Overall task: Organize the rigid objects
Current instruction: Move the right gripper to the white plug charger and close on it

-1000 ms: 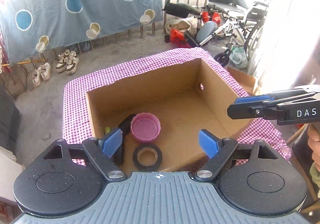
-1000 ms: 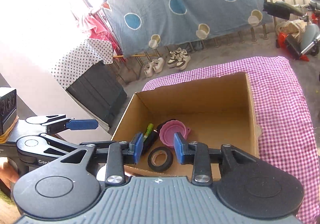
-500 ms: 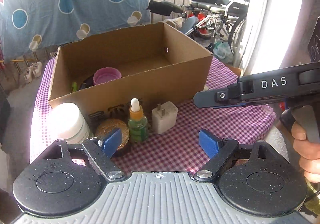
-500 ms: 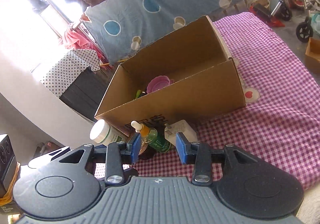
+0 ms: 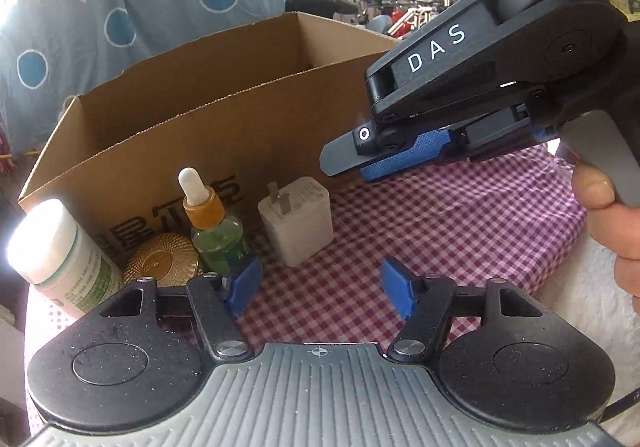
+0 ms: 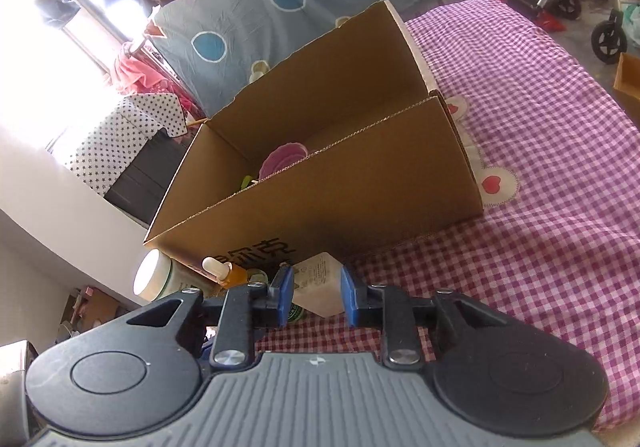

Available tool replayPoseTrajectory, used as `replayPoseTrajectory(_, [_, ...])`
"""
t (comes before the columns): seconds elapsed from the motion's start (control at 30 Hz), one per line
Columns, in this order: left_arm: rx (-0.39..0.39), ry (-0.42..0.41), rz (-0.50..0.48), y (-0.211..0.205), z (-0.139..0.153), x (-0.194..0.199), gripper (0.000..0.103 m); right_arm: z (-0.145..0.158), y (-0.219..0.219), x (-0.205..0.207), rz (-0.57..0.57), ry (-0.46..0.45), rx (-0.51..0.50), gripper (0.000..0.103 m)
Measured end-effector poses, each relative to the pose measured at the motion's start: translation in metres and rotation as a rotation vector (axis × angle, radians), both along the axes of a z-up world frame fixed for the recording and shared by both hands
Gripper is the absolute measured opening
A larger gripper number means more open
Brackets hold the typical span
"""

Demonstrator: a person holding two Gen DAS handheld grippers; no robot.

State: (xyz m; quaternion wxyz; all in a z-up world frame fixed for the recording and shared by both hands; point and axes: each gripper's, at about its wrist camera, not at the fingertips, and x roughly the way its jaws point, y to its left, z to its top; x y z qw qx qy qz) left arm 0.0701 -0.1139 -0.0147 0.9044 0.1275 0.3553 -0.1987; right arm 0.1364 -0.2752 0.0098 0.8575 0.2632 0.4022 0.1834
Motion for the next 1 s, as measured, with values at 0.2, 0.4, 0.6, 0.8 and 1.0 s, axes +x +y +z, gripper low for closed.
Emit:
replayPoseTrajectory(0.2, [0.034,0.002,0.000,-0.013,-0.010,0.010,0.066,-0.014,0.007,0.025,0.055,0.043,-0.006,0.024])
replayPoseTrajectory(0.4, [0.044,0.007,0.024,-0.016,-0.013,0.021,0.067,-0.019,0.015,0.039,0.112,0.060,-0.021,0.024])
replayPoseTrajectory(0.6, [0.025,0.026,0.020,-0.016,-0.012,0.025,0.067,-0.019,0.015,0.043,0.138,0.072,-0.013,0.024])
replayPoseTrajectory(0.8, [0.005,0.033,-0.039,-0.027,-0.010,0.020,0.067,-0.017,0.000,0.031,0.099,0.081,-0.013,0.024])
replayPoseTrajectory(1.0, [-0.014,0.025,-0.142,-0.042,-0.005,0.004,0.067,-0.018,-0.031,0.012,0.039,0.098,-0.003,0.024])
